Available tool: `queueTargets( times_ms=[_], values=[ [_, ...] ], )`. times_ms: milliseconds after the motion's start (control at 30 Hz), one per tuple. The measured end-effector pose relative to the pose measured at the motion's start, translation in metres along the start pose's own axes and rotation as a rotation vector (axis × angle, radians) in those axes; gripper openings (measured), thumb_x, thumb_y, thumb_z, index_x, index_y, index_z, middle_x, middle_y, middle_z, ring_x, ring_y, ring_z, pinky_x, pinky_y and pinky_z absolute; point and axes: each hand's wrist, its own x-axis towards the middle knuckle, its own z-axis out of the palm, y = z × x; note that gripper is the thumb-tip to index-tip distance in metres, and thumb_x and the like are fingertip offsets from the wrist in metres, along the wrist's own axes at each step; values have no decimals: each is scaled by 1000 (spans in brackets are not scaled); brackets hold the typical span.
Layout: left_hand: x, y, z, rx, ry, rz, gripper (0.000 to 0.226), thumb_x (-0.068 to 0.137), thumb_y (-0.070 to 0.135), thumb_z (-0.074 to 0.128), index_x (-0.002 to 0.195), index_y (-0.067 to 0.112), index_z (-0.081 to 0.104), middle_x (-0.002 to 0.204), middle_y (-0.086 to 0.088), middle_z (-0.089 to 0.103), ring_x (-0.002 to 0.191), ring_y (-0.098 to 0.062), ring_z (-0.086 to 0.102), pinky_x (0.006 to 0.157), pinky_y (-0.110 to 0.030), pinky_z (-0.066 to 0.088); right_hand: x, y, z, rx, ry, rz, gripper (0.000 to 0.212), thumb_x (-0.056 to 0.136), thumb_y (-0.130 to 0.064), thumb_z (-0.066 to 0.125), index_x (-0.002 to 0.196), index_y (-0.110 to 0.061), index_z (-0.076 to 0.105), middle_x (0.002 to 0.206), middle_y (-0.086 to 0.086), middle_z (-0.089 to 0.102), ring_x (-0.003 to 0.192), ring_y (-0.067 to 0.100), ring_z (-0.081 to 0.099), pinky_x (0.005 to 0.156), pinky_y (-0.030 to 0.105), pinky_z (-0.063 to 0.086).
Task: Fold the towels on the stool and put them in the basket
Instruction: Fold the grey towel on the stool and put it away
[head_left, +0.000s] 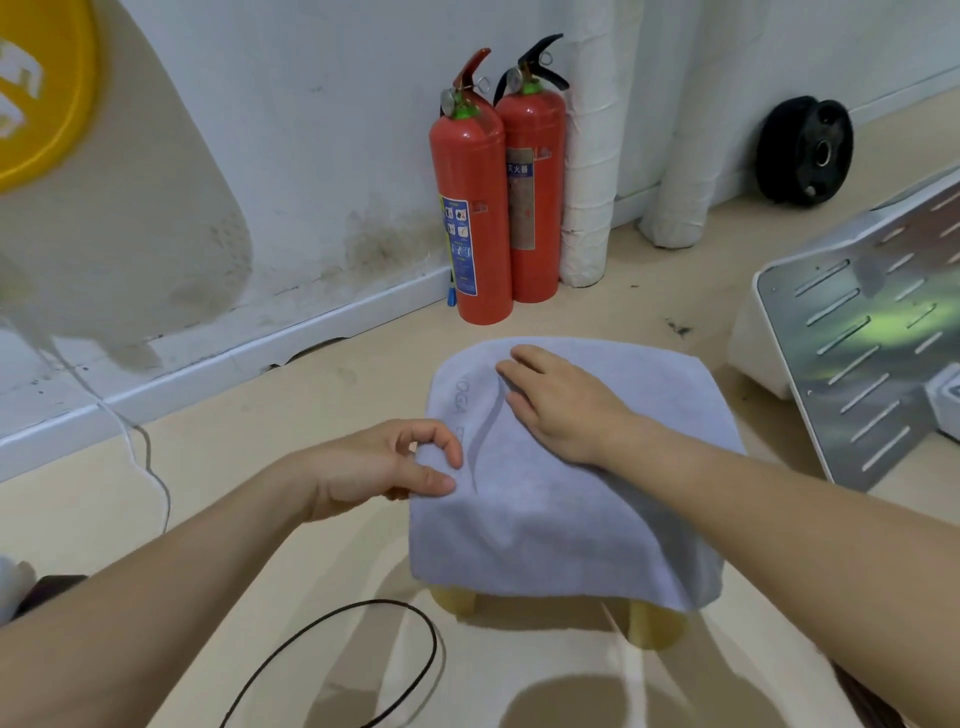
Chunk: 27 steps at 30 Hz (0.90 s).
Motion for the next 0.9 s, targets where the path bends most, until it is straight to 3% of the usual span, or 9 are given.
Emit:
queueTargets(
  times_ms=[67, 200, 300, 400, 500, 633, 733, 800, 900],
  values=[
    [-9, -11, 16, -137, 175, 29, 22, 69, 20, 70, 91, 18, 66, 79, -6, 68, 74, -20, 61, 72, -28, 46, -6, 0, 2, -22, 31, 26, 39, 99, -28, 38, 131, -10, 48, 133, 12, 47, 124, 30, 43, 100, 41, 39],
    [-14, -21, 38, -388, 505, 35, 35, 64, 15, 64, 98, 17, 55, 67, -7, 64, 64, -23, 58, 70, -33, 51, -14, 13, -14, -24, 60, 240, 32, 96, -35, 35, 120, -20, 50, 125, 4, 50, 122, 26, 43, 91, 43, 37],
    [-14, -21, 41, -580, 581, -54, 19, 77, 8, 59, 93, 15, 51, 68, -6, 61, 53, -22, 53, 57, -30, 49, -27, 45, -40, 99, -27, 439, 47, 94, -41, 41, 138, -24, 40, 142, 7, 43, 133, 28, 36, 105, 49, 34],
    [-20, -21, 44, -614, 501, -68, 21, 85, -2, 47, 87, 11, 63, 71, -6, 62, 52, -21, 50, 55, -28, 44, -66, 63, -57, -29, -123, 346, 55, 88, -45, 52, 139, -26, 42, 140, 8, 43, 130, 30, 38, 106, 45, 35],
    [-24, -17, 51, -571, 446, 18, 31, 83, -12, 48, 91, 11, 68, 83, -7, 69, 71, -21, 60, 69, -32, 48, -94, 44, -61, -19, -112, 143, 49, 85, -50, 50, 128, -28, 55, 124, 1, 51, 118, 23, 47, 103, 39, 38],
    [-21, 4, 59, -400, 573, 263, 40, 82, -18, 53, 107, 13, 60, 90, -6, 67, 65, -17, 59, 55, -23, 49, -81, -29, -58, 277, -138, 79, 38, 90, -44, 56, 121, -23, 59, 104, -3, 56, 88, 9, 51, 91, 28, 44],
    [-17, 19, 61, -334, 498, 336, 60, 83, -19, 45, 119, 28, 55, 99, -1, 69, 60, -19, 59, 49, -27, 47, -57, -74, -58, 518, -262, 157, 32, 85, -52, 59, 96, -22, 62, 88, 0, 65, 78, 12, 60, 77, 30, 50],
    [-16, 20, 64, -291, 460, 326, 70, 84, -19, 41, 124, 37, 50, 99, 1, 71, 57, -19, 60, 46, -24, 44, -44, -78, -55, 597, -285, 296, 24, 84, -41, 63, 76, -19, 58, 72, 0, 63, 68, 13, 59, 67, 27, 48],
    [-15, 8, 67, -60, 551, 315, 64, 83, -4, 59, 123, 44, 47, 90, 1, 68, 54, -9, 54, 53, -22, 47, -34, -66, -42, 599, -251, 410, 19, 80, -15, 63, 65, -12, 51, 62, 7, 54, 61, 19, 53, 61, 28, 42]
  ],
)
